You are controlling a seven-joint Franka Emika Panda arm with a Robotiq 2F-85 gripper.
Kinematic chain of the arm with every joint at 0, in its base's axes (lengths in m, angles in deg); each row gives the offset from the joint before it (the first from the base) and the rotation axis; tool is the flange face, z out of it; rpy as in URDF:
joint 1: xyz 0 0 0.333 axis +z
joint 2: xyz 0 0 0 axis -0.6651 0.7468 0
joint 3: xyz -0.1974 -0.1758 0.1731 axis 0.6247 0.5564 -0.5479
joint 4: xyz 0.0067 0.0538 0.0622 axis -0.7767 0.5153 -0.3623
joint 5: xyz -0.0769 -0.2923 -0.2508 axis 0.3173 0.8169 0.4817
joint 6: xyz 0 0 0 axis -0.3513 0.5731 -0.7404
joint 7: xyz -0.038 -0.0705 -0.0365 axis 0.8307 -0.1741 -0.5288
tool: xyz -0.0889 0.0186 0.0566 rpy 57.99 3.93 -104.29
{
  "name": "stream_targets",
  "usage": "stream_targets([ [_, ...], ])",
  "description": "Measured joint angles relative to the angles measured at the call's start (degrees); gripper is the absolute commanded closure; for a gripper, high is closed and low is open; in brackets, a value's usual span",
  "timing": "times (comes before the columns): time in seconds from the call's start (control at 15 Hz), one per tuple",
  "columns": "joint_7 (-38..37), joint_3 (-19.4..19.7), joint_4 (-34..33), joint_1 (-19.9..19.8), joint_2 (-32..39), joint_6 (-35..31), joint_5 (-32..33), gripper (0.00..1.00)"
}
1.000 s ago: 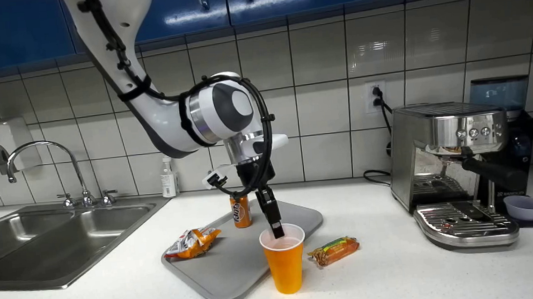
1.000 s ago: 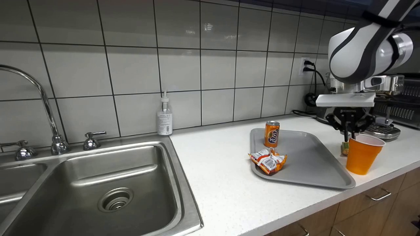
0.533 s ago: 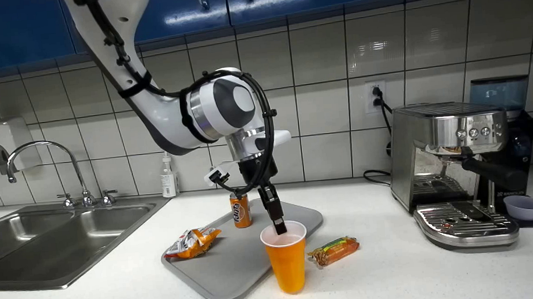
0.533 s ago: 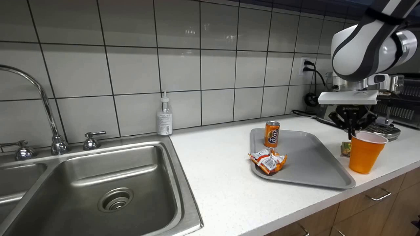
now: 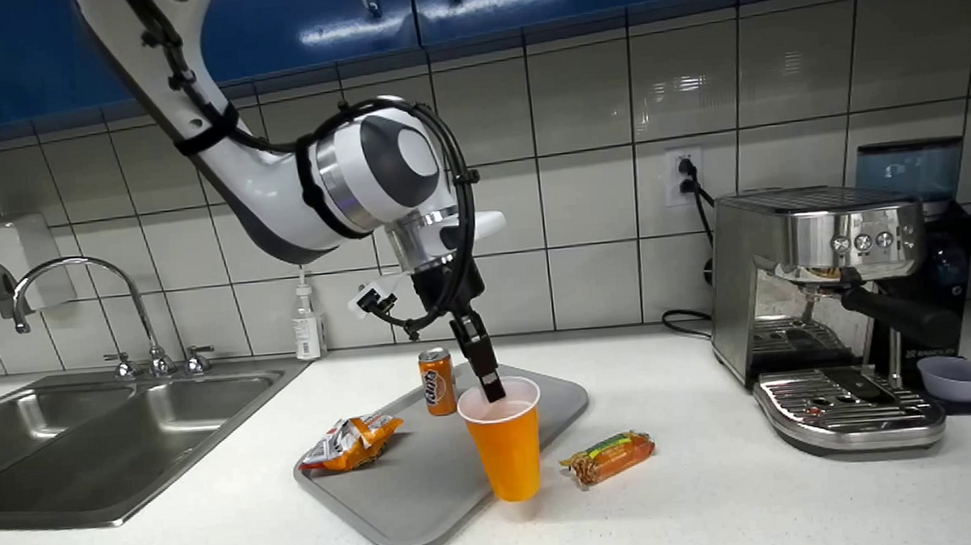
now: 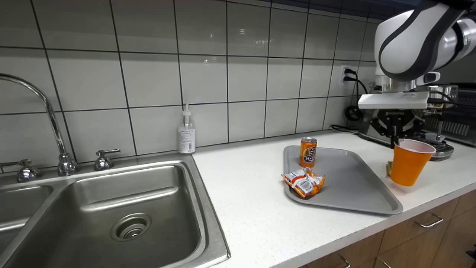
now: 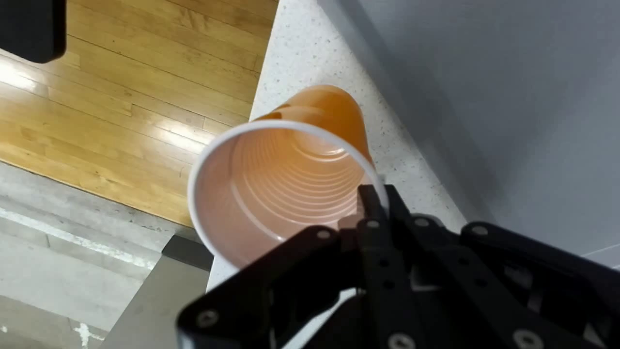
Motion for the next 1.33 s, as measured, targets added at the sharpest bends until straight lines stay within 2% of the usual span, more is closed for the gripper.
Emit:
stream_targets([
  [0.2, -1.8, -0.9, 1.4, 0.8, -2.3, 0.0, 1.5, 0.99],
  [0.53, -5.2, -4.7, 2.6, 2.2, -4.0, 0.1, 2.2, 0.99],
  [0.87, -7.6, -8.3, 2.6, 4.0, -3.9, 0.1, 2.2, 0.99],
  [1.33, -8.5, -10.5, 2.2, 5.6, -1.9, 0.1, 2.1, 0.99],
])
